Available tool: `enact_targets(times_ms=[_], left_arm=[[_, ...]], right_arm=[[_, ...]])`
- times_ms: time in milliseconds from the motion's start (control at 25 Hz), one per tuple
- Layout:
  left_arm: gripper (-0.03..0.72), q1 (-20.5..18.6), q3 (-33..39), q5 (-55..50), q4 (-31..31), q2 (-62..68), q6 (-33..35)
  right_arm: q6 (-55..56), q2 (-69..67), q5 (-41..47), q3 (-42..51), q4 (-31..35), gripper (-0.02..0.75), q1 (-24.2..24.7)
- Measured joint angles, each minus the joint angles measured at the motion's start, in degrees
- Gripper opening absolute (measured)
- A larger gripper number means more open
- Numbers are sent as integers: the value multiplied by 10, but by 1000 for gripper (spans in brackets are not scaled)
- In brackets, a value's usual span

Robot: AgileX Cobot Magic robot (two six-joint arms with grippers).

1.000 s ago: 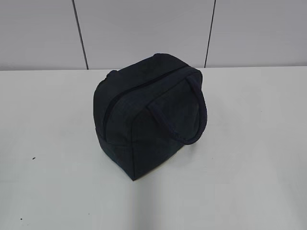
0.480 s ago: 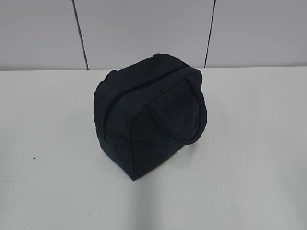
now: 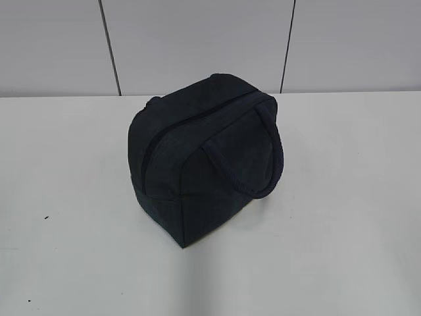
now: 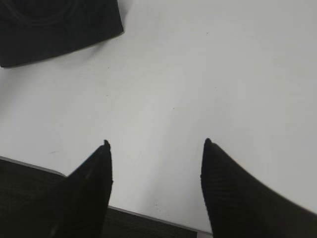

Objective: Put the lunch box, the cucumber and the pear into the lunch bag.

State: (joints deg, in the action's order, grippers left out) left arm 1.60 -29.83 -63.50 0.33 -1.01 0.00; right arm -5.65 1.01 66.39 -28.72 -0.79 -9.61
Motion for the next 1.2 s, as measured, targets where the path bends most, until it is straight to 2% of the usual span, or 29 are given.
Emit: enact_targets(times_ms=[840, 1040, 1200], left_arm=[[238, 3, 0, 0, 0, 0, 0], [238, 30, 0, 0, 0, 0, 0], [238, 32, 0, 0, 0, 0, 0]], right_arm=[[0, 0, 0, 0, 0, 449, 0], [1, 0, 0, 0, 0, 449, 0], [1, 0, 0, 0, 0, 449, 0]])
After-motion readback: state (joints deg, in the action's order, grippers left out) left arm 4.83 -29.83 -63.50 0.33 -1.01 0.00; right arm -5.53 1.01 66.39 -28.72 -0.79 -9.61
